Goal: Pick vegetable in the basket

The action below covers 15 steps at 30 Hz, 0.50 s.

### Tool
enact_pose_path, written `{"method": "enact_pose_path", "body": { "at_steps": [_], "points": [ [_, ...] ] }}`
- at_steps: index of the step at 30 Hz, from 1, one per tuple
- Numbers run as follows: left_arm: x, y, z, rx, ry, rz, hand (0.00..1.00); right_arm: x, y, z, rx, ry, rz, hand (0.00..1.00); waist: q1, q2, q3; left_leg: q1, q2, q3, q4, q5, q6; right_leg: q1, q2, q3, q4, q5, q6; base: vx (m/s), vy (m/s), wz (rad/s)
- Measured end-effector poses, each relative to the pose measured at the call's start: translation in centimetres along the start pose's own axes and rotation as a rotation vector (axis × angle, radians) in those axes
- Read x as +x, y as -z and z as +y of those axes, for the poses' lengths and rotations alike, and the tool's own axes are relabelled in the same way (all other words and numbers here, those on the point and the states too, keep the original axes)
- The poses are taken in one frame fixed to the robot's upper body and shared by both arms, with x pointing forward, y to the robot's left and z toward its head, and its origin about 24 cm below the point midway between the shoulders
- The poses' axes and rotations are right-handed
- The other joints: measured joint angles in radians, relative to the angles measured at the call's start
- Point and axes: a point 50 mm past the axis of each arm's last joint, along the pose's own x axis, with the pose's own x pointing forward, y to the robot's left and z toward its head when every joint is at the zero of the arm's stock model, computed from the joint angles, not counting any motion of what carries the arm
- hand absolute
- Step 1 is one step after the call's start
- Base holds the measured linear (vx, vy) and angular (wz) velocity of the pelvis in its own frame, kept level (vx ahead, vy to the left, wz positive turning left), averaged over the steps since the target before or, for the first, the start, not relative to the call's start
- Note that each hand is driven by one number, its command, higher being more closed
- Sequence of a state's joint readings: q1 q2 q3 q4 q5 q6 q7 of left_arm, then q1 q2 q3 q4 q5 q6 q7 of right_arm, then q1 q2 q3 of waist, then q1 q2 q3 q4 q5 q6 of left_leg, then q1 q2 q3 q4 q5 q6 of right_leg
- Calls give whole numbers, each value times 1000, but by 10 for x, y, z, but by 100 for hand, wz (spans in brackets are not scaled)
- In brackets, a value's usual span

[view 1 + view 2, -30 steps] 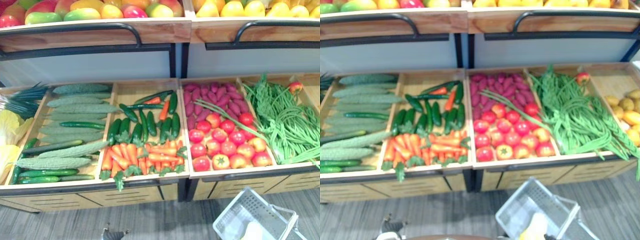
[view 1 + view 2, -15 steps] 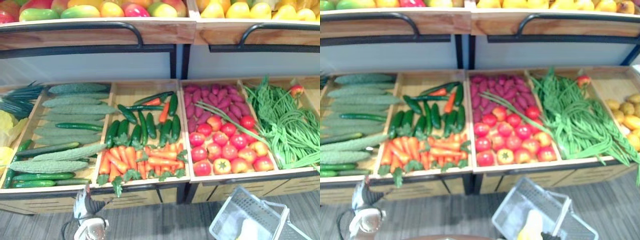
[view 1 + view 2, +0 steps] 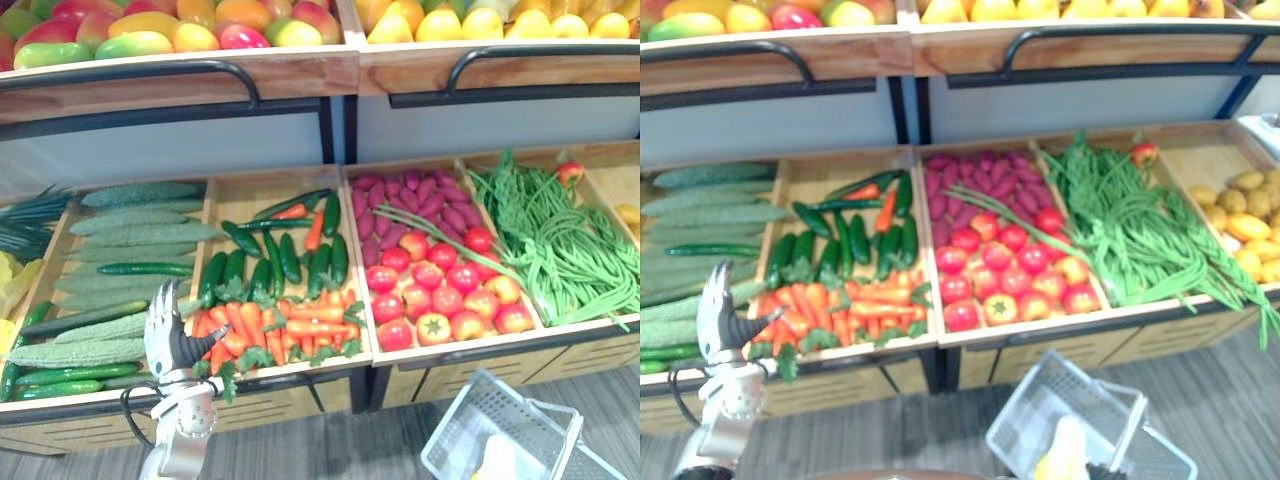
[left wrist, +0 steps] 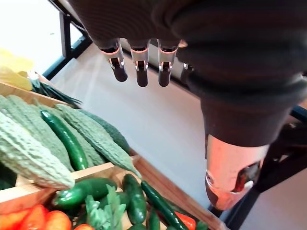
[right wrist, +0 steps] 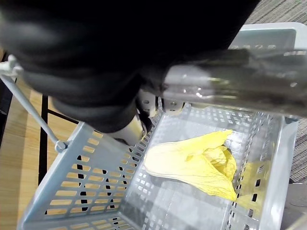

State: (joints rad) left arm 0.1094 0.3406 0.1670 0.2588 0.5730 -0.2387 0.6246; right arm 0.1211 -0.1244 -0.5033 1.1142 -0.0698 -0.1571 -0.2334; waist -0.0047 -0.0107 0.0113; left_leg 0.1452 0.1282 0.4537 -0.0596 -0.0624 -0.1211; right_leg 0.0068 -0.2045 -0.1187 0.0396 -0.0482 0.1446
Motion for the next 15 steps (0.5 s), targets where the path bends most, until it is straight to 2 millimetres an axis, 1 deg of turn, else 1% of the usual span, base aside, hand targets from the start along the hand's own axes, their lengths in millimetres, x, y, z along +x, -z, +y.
{"method": "enact_pose_path", "body": {
  "at_steps": [4,6,7,9,10,12,13,14,15],
  "points": [
    [11,-15,-7,25,95,-109,0,0,-2,0,0,0,-7,100,-17,0,-1,13,-3,21,-9,-1,-1,-4,2,20,0,3,-5,-14,-13,-13],
    [14,-20,-10,36,133,-147,0,0,-3,0,0,0,-11,100,-21,0,-1,16,-3,27,-9,-2,-2,-5,2,24,0,3,-5,-11,-19,-13],
    [19,-28,-17,42,188,-196,0,1,-4,-1,-1,1,-17,100,-23,1,-1,16,-2,33,-9,-3,-3,-10,5,32,-1,5,-8,-10,-25,-14],
    [21,-33,-25,57,250,-240,0,1,-9,0,-5,-4,-38,100,-22,4,-1,16,1,53,-9,-3,-3,-24,11,53,-2,12,-16,-21,-41,-28],
    [21,-34,-28,66,273,-250,0,1,-11,1,-9,-6,-46,100,-23,4,-1,16,1,60,-9,-4,-4,-28,13,62,-3,14,-15,-29,-53,-35],
    [20,-36,-42,92,357,-268,0,2,-15,0,-34,-12,-63,100,-27,9,-3,15,1,66,-8,-5,-7,-38,15,75,-3,18,-14,-18,-53,-20],
    [20,-36,-46,104,377,-274,0,2,-15,-1,-37,-12,-66,100,-32,10,-3,15,2,67,-8,-6,-7,-39,15,76,-3,18,-14,-13,-52,-7],
    [18,-34,-51,128,416,-278,0,3,-17,0,-36,-12,-74,100,-48,11,-3,16,3,70,-6,-7,-10,-39,17,79,-3,18,-14,-13,-51,-11],
    [15,-32,-56,143,453,-277,0,2,-19,0,-37,-14,-85,100,-50,13,-3,18,5,81,-5,-11,-14,-44,20,88,-3,20,-12,-16,-50,-21]
  ]
}}
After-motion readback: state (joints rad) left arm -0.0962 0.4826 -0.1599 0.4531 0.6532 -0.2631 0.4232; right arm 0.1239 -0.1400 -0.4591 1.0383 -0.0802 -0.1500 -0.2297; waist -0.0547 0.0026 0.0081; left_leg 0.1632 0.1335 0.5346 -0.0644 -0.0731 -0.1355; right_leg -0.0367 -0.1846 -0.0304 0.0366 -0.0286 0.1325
